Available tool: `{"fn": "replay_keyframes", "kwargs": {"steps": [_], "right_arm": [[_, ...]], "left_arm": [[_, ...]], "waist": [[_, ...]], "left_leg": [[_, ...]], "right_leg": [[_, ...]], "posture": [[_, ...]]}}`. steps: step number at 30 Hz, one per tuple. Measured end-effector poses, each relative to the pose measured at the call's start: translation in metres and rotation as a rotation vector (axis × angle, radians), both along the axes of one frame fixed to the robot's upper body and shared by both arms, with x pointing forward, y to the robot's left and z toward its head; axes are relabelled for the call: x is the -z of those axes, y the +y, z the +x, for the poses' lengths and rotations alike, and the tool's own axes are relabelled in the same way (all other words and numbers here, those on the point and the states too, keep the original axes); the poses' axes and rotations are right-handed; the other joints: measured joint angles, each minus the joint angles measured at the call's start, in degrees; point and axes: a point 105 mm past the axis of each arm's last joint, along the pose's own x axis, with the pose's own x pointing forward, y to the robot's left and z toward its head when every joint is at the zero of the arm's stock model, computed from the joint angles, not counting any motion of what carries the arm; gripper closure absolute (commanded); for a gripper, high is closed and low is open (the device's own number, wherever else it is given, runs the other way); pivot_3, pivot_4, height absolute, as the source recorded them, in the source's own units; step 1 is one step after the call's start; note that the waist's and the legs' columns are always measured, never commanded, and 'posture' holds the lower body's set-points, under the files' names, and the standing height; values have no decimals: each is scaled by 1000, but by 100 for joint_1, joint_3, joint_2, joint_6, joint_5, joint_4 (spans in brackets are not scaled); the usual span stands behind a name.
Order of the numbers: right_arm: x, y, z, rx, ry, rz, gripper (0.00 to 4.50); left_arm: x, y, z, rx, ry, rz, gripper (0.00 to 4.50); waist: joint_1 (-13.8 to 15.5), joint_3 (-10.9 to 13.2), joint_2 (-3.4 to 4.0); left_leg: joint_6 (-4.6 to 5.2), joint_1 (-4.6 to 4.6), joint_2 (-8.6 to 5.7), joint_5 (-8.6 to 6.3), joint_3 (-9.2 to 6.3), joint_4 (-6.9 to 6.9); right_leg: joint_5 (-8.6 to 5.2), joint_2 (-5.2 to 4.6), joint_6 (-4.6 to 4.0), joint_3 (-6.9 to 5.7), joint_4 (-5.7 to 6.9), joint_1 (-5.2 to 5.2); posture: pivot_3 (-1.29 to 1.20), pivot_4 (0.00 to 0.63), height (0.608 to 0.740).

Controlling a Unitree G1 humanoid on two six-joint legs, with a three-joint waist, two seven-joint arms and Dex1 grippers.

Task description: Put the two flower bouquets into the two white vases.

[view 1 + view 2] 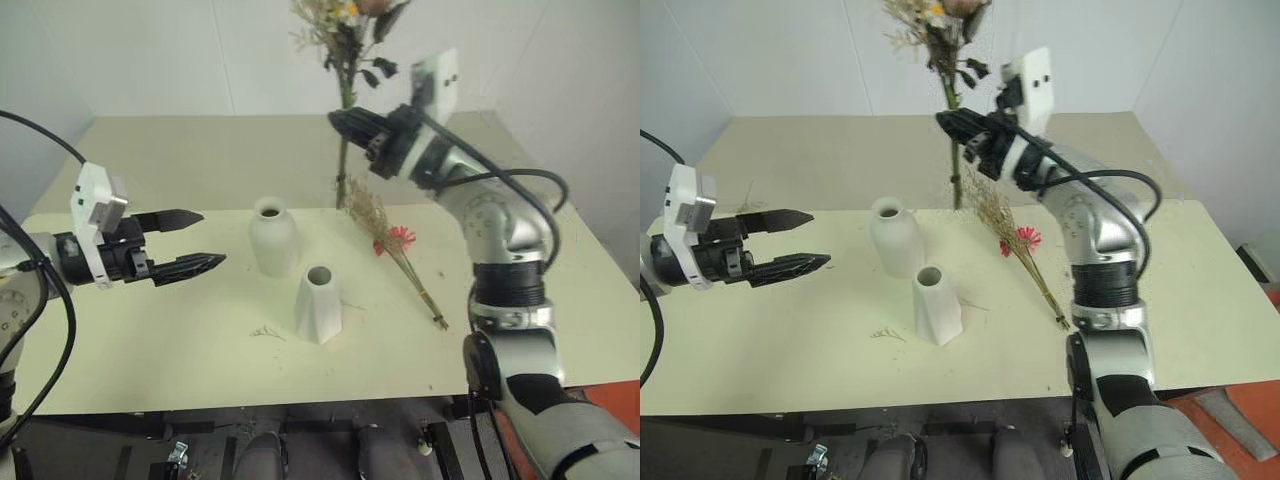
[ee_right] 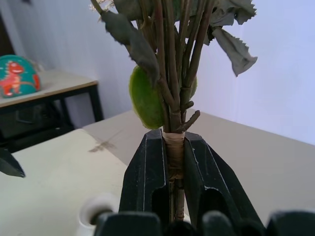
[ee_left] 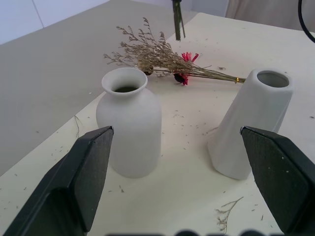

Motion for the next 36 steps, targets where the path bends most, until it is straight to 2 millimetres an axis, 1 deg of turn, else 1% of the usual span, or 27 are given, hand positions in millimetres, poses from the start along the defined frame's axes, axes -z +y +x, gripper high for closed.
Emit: {"fn": "replay_keyframes", "kwargs": {"steps": [4, 6, 8, 16, 22, 25, 36], "right_arm": [[-12, 25, -2, -59, -25, 44, 4286], [-13, 35, -4, -84, -40, 60, 4286], [-10, 43, -4, -100, -33, 74, 4286], [1, 66, 0, -105, -16, 100, 4286], [4, 76, 0, -113, -7, 141, 4286], [6, 79, 1, -109, -1, 149, 4286], [24, 80, 12, -72, 21, 123, 4286]], "left_arm": [[0, 2, -1, -15, 7, -1, 0], [0, 2, -1, -15, 8, 0, 0], [0, 2, -1, -15, 9, 1, 0], [0, 2, -2, -14, 9, 4, 0], [-1, 2, -2, -12, 9, 11, 0], [-1, 2, -2, -11, 10, 11, 0], [-1, 5, -4, -18, 8, 11, 0]], "waist": [[4, 0, 1], [3, 0, 0], [2, 0, 1], [-15, 1, 2], [-18, 2, 3], [-19, 2, 3], [-33, 2, 4]], "left_leg": [[-2, 0, -1, 1, -2, -1], [-3, 0, 0, 1, -3, -1], [-4, 0, -1, 3, -3, -1], [-8, 0, 0, 5, -4, -6], [-10, 1, 0, 6, -5, -7], [-10, 1, 0, 6, -5, -7], [-11, 1, 0, 6, -6, -8]], "right_leg": [[1, 0, -1, -3, 4, 0], [1, 0, -1, -4, 4, 1], [1, 0, -1, -3, 5, 0], [2, 1, -3, -3, 6, -3], [2, 1, -4, -3, 7, -4], [2, 1, -4, -4, 7, -4], [2, 1, -4, -4, 6, -4]], "posture": [[0, 150, 740], [0, 150, 740], [0, 150, 740], [0, 150, 740], [0, 150, 740], [0, 150, 740], [0, 150, 740]]}}
